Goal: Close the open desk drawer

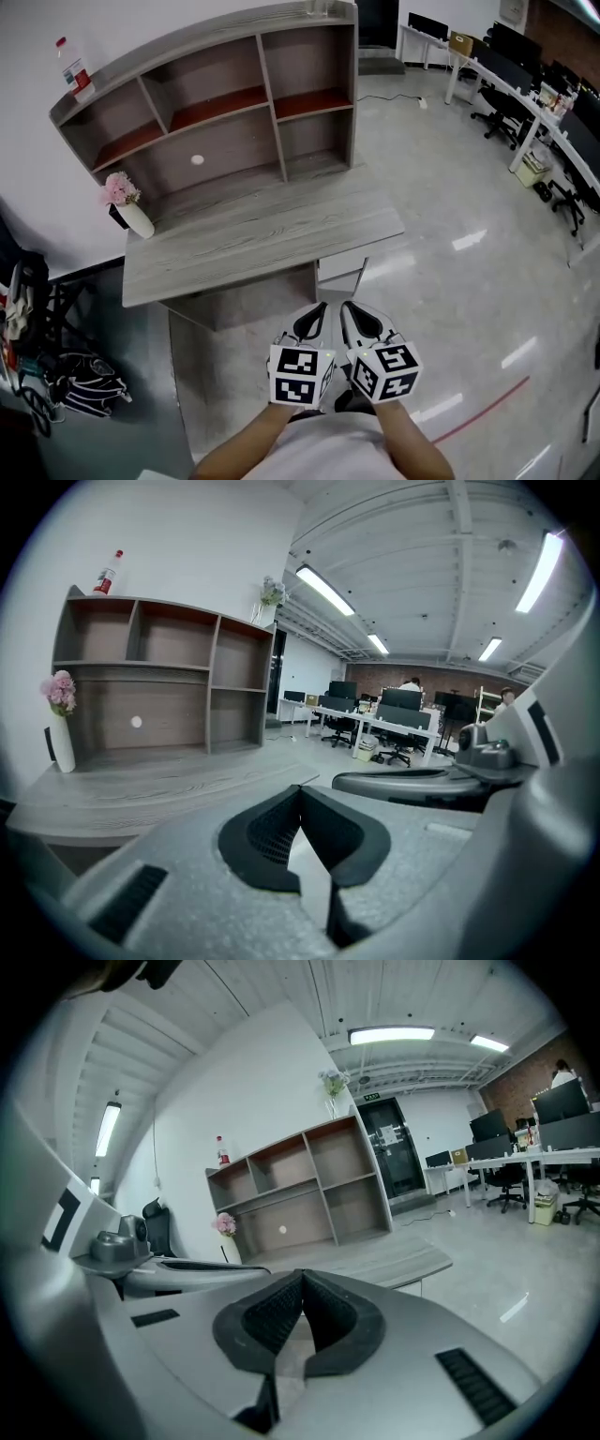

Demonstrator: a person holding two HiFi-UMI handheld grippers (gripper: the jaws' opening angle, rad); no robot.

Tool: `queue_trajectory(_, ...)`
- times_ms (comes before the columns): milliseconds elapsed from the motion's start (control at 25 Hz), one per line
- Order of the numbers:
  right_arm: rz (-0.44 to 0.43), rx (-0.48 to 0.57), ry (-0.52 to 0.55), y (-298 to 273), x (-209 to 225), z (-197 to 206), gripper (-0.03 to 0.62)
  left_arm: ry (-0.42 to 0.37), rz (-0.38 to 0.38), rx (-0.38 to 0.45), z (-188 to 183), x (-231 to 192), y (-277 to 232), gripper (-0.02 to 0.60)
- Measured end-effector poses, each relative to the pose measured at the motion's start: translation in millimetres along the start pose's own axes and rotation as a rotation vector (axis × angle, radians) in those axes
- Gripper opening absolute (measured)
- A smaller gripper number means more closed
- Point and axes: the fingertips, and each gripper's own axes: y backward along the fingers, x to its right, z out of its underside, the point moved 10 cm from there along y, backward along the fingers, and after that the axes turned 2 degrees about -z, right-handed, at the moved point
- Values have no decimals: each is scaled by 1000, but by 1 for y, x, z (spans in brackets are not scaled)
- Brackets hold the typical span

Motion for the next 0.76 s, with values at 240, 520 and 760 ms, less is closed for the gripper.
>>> queue_trajectory(240,10,5,29,4,-25,7,0,4,-7,-1,9,-9,21,2)
queue_trajectory(520,19,9,31,5,-36,7,0,1,5,-5,13,-15,32,2)
queue_trajectory(760,11,7,41,6,-43,13,0,-8,7,-7,19,-15,36,2)
